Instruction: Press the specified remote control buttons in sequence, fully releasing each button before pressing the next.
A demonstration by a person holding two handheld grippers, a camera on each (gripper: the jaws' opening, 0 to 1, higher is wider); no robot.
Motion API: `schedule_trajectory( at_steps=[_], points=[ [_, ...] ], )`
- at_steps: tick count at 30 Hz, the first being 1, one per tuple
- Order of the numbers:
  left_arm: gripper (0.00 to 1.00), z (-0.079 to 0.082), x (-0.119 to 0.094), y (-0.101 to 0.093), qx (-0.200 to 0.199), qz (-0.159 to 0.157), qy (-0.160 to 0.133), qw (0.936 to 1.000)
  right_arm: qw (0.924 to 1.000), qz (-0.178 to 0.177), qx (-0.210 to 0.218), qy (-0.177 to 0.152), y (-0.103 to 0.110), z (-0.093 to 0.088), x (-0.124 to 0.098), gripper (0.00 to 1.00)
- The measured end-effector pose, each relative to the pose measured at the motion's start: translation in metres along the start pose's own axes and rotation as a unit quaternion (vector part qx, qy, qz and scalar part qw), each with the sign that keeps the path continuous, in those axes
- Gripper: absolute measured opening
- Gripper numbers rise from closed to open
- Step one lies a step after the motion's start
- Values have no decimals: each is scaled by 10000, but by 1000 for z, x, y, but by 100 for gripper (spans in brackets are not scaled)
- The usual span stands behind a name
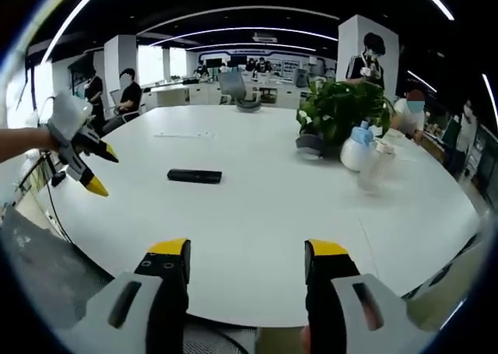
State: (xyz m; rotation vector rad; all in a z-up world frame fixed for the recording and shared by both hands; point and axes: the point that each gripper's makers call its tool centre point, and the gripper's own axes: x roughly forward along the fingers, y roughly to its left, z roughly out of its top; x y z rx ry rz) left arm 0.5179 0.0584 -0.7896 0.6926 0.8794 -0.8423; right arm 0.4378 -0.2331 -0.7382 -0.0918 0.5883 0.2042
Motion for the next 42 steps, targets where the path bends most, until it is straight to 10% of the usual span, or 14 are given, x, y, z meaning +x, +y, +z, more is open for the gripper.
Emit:
schedule_trajectory(
  at_steps=[42],
  points=[
    [56, 59, 42, 51, 674, -65, -139, 9976, 9997, -73, -26, 221, -1, -7, 2, 60]
  ],
)
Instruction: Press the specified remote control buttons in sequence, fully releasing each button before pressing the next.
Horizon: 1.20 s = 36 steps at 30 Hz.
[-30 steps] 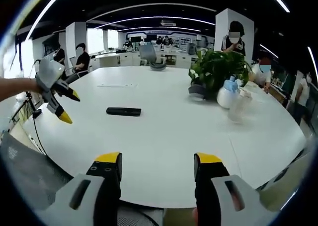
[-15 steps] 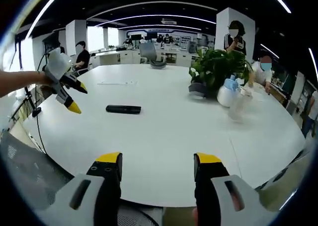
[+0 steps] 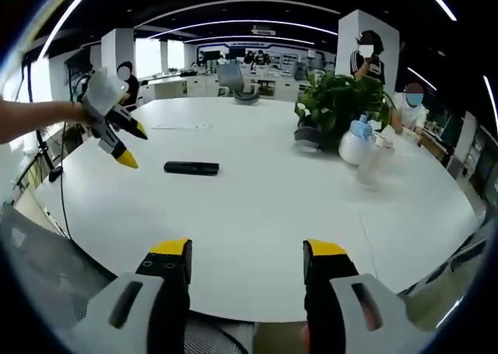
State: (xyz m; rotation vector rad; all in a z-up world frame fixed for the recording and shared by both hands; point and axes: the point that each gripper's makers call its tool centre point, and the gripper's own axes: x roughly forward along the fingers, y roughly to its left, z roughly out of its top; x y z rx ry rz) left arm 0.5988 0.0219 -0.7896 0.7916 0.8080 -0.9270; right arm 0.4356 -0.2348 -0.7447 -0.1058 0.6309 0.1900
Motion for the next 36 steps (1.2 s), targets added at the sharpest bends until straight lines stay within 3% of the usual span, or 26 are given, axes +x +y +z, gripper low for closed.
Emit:
schedule_trajectory(
  at_steps=[36],
  points=[
    [49, 33, 22, 33, 130, -129, -158, 9997, 9999, -85, -10, 144, -3, -5, 2, 58]
  ],
)
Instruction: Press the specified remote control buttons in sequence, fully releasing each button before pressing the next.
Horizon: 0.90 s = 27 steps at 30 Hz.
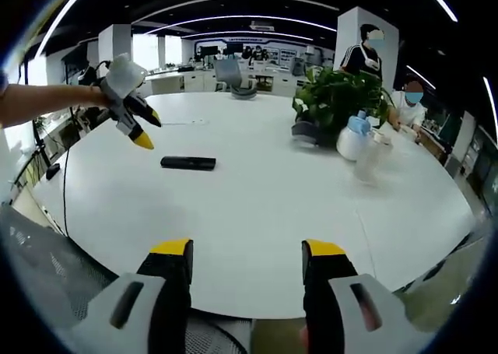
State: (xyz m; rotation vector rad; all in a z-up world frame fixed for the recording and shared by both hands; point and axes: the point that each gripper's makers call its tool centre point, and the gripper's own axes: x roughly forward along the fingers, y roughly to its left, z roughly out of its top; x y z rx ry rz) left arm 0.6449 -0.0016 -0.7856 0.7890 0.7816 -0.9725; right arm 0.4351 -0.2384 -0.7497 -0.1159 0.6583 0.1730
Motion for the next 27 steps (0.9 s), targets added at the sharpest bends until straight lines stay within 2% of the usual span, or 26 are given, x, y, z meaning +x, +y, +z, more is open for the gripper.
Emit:
schedule_trajectory(
  at_steps=[6, 7, 9, 10, 13, 21, 27],
  points=[
    [49, -1, 3, 0, 26, -24, 42, 10000, 9998, -99, -146, 85, -2, -3, 1, 59],
    [49, -2, 3, 1, 31, -22, 51, 10000, 9995, -181, -214, 107, -4, -3, 0, 61],
    [49, -4, 3, 1, 43, -13, 84, 10000, 9962, -662, -574, 41, -18, 1, -3, 67],
    [49, -5, 3, 0, 62, -23, 112, 9999, 9955, -736, -602, 55, -20, 1, -4, 67],
    [49, -7, 3, 0, 82, -15, 152, 9999, 9958, -681, -529, 296, -20, -9, -1, 67],
    [49, -7, 1, 1, 28, -5, 167, 9999, 9930, -586, -940, 415, -17, -13, 0, 64],
    [49, -4, 4, 4, -41, -62, 120, 9999, 9920, -705, -954, 436, -26, -14, -1, 61]
  ],
)
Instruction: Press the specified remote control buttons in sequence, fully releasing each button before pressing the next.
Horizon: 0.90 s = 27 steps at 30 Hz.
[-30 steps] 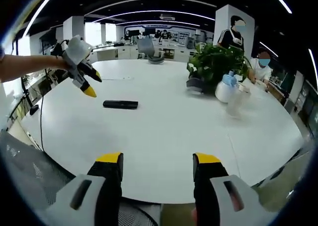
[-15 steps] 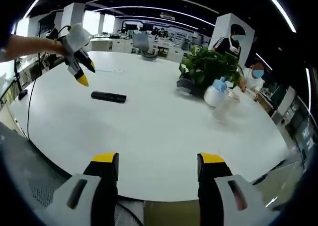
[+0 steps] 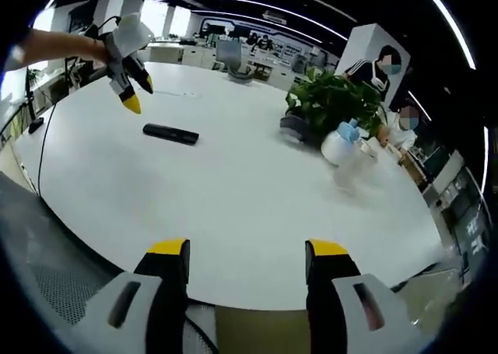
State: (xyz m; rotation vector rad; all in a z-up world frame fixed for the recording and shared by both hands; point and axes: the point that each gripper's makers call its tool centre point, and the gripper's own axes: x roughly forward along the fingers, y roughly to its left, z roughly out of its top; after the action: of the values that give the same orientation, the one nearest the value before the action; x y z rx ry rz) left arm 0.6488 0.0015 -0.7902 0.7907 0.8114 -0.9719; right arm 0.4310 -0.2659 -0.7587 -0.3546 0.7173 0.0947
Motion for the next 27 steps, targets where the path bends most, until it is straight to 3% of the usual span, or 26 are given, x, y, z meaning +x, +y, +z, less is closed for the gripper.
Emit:
schedule_trajectory(
  at_steps=[14, 25, 27],
  points=[
    [47, 1, -1, 0, -23, -25, -54, 10000, 9985, -273, -465, 58, -8, -2, 0, 56],
    [47, 0, 4, 1, 17, -85, -76, 9999, 9979, -402, -491, 124, -15, -5, 0, 58],
    [47, -3, 7, 0, 88, -119, -47, 9999, 9990, -360, -221, 108, -15, -4, 0, 58]
  ],
)
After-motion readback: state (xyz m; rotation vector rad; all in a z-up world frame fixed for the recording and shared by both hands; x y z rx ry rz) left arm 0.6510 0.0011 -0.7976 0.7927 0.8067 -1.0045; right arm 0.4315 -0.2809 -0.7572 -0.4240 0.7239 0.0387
